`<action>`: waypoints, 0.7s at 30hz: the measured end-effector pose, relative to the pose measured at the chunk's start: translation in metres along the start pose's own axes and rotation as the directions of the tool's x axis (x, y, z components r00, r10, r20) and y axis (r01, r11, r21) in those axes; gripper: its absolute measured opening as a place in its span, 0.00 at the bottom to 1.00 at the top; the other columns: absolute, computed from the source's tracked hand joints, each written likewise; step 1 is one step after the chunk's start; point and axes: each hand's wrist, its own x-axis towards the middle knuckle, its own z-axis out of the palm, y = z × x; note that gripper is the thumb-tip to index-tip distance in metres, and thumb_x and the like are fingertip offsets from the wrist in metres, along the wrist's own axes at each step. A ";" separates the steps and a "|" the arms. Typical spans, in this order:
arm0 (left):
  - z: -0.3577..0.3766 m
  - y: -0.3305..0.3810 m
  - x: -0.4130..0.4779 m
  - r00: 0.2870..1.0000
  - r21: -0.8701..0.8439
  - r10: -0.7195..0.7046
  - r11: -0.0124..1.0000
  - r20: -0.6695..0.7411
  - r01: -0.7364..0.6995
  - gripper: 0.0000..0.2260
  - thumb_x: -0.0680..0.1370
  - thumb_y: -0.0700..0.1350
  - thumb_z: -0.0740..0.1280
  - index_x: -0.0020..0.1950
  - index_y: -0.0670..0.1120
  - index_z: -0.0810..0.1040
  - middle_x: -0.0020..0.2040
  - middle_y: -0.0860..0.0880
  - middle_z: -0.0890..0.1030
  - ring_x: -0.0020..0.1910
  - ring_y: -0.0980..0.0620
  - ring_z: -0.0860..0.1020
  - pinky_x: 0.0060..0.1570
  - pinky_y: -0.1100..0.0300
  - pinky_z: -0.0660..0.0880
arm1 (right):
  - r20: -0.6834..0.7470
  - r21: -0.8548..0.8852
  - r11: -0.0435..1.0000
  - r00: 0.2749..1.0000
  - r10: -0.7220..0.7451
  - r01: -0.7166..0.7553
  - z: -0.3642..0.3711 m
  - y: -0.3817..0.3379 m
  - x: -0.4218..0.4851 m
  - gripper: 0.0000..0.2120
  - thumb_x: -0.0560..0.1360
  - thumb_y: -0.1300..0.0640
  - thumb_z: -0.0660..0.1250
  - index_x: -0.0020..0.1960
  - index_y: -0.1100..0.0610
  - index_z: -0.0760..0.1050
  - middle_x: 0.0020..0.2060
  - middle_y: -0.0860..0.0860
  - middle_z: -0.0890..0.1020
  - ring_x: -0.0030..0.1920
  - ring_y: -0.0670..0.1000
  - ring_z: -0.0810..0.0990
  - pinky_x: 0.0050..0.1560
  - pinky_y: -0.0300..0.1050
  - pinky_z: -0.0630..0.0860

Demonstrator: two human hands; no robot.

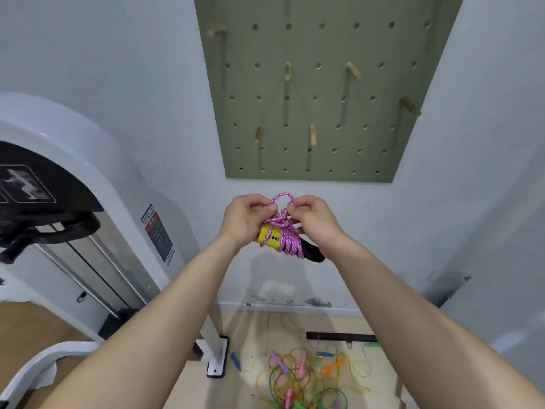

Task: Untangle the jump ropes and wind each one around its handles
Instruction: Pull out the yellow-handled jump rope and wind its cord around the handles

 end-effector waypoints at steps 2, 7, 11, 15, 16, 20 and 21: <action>0.005 0.010 0.004 0.999 0.000 0.020 1.000 -0.032 -0.020 0.05 0.77 0.44 0.73 0.46 0.42 0.84 0.37 0.47 0.85 0.29 0.56 0.80 0.30 0.67 0.71 | -0.035 -0.005 1.000 0.999 -0.030 0.029 -0.001 -0.005 0.011 0.01 0.80 0.59 0.67 0.50 0.57 0.76 0.47 0.55 0.84 0.45 0.54 0.82 0.48 0.52 0.81; 0.008 0.024 0.028 0.994 0.041 0.039 0.999 -0.100 -0.035 0.04 0.78 0.45 0.72 0.45 0.46 0.83 0.38 0.45 0.85 0.31 0.50 0.81 0.33 0.61 0.73 | -0.042 -0.022 0.997 0.996 -0.076 0.075 0.000 -0.019 0.044 0.01 0.80 0.57 0.67 0.49 0.54 0.76 0.44 0.53 0.82 0.45 0.54 0.82 0.56 0.56 0.80; -0.007 0.024 0.059 0.989 0.047 0.049 0.998 -0.139 -0.043 0.05 0.79 0.45 0.72 0.43 0.48 0.82 0.39 0.45 0.85 0.34 0.48 0.81 0.33 0.57 0.76 | -0.026 -0.039 0.994 0.994 -0.105 0.104 0.016 -0.030 0.079 0.01 0.80 0.59 0.67 0.50 0.54 0.76 0.47 0.56 0.82 0.47 0.55 0.83 0.55 0.54 0.81; -0.028 0.018 0.102 0.989 0.006 0.029 1.000 -0.146 -0.029 0.08 0.79 0.45 0.71 0.40 0.48 0.81 0.41 0.42 0.85 0.38 0.42 0.83 0.38 0.50 0.80 | -0.085 -0.022 0.993 0.989 -0.120 0.118 0.043 -0.039 0.121 0.01 0.79 0.61 0.68 0.50 0.57 0.77 0.47 0.56 0.83 0.46 0.54 0.83 0.49 0.48 0.81; -0.033 0.015 0.115 0.990 -0.004 0.016 1.000 -0.142 -0.017 0.09 0.79 0.44 0.70 0.39 0.48 0.81 0.41 0.42 0.85 0.38 0.42 0.83 0.38 0.49 0.80 | -0.105 -0.019 0.994 0.988 -0.112 0.111 0.052 -0.040 0.132 0.01 0.79 0.62 0.67 0.50 0.57 0.77 0.46 0.56 0.83 0.45 0.54 0.83 0.48 0.46 0.81; -0.047 0.002 0.170 0.990 -0.043 -0.035 0.999 -0.135 0.029 0.09 0.80 0.43 0.69 0.40 0.48 0.82 0.39 0.47 0.85 0.38 0.45 0.82 0.38 0.53 0.79 | -0.183 -0.013 0.998 0.981 -0.067 0.066 0.079 -0.040 0.179 0.02 0.79 0.62 0.67 0.51 0.57 0.78 0.48 0.57 0.84 0.48 0.55 0.84 0.53 0.52 0.82; -0.048 -0.001 0.183 0.990 -0.050 -0.044 0.998 -0.137 0.038 0.10 0.80 0.43 0.69 0.39 0.48 0.82 0.40 0.46 0.85 0.39 0.44 0.83 0.39 0.51 0.80 | -0.207 -0.007 0.998 0.977 -0.055 0.055 0.083 -0.040 0.191 0.03 0.79 0.62 0.67 0.52 0.58 0.78 0.48 0.57 0.83 0.48 0.56 0.84 0.54 0.53 0.82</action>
